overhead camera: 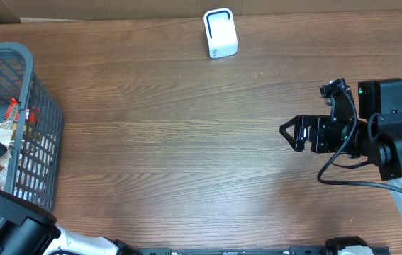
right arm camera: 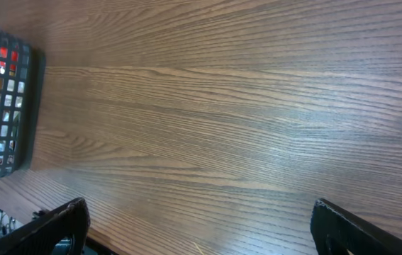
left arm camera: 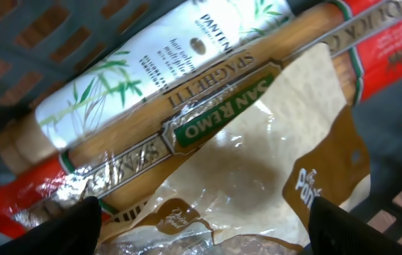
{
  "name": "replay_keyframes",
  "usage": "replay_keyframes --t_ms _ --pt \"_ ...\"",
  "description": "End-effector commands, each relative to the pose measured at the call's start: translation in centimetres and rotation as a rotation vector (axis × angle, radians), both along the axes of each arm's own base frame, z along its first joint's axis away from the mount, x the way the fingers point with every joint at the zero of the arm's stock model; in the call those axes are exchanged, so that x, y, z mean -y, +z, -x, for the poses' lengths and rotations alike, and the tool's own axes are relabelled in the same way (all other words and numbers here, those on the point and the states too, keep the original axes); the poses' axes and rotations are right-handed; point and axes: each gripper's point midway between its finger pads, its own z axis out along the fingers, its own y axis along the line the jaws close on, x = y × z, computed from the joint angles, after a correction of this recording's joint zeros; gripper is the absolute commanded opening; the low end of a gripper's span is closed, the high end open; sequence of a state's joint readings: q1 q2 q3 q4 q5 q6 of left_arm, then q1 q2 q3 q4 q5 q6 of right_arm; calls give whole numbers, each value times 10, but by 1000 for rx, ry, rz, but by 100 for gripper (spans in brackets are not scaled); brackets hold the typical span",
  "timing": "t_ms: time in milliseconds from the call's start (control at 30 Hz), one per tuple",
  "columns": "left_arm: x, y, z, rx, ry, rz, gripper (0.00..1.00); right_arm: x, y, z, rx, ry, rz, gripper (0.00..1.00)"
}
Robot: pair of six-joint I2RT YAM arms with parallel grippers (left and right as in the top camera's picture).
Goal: Scan the item barcode
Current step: 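Reach the left gripper into the basket and grasp the brown-white snack pouch, then lift the pouch out and place it on the table center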
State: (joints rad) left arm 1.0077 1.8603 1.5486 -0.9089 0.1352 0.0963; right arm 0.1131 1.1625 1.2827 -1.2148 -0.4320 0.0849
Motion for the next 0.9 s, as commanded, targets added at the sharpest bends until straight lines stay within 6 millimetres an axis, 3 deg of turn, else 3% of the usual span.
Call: replay_keyframes --t_ms 0,167,233,400,533,633,800,867 --pt "6 -3 -14 5 -138 -7 84 1 4 -2 23 4 15 100" --pt "12 -27 -12 -50 -158 45 84 1 3 -1 17 4 16 100" --pt "10 -34 -7 -85 -150 52 89 1 3 -1 16 3 16 100" --pt "8 -44 -4 -113 -144 58 93 1 2 1 4 4 17 100" --pt "9 -45 -3 -119 -143 63 81 1 2 2 1 4 17 100" --pt "19 -49 -1 -131 -150 97 73 2 1 2 1 1 21 100" --pt "54 -80 12 -175 -157 214 76 2 1 2 1 1 21 100" --pt "67 -94 18 -196 -157 249 73 2 1 2 2 1 21 100"
